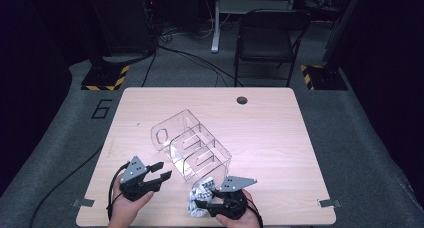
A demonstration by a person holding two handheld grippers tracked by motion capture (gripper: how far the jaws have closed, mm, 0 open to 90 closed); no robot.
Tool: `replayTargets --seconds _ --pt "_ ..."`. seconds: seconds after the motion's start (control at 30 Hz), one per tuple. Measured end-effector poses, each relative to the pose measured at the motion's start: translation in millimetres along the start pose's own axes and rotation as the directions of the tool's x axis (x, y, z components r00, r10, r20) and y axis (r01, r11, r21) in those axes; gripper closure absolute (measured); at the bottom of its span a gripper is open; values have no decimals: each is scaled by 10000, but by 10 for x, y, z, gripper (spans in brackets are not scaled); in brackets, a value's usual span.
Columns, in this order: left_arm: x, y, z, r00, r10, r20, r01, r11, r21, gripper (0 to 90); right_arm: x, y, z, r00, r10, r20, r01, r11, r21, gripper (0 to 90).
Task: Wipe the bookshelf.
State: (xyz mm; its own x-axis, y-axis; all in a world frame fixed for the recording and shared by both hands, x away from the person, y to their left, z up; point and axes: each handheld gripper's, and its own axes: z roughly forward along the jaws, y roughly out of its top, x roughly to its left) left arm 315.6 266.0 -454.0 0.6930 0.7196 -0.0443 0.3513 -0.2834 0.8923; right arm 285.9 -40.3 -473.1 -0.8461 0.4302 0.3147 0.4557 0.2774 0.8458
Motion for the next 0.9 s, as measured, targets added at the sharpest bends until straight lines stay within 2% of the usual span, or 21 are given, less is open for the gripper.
replayTargets --seconds 0.33,0.67,0.9 --pt "62 170 66 9996 251 -125 -252 9997 -44 511 -24 -17 9 10000 38 -39 -38 10000 30 595" --pt "160 284 131 9983 423 -400 -414 9989 210 495 -44 -34 14 10000 27 -29 -27 10000 29 595" --pt "226 326 172 9980 299 -553 -290 9995 157 495 -37 -40 18 9999 169 -17 -169 9998 82 595"
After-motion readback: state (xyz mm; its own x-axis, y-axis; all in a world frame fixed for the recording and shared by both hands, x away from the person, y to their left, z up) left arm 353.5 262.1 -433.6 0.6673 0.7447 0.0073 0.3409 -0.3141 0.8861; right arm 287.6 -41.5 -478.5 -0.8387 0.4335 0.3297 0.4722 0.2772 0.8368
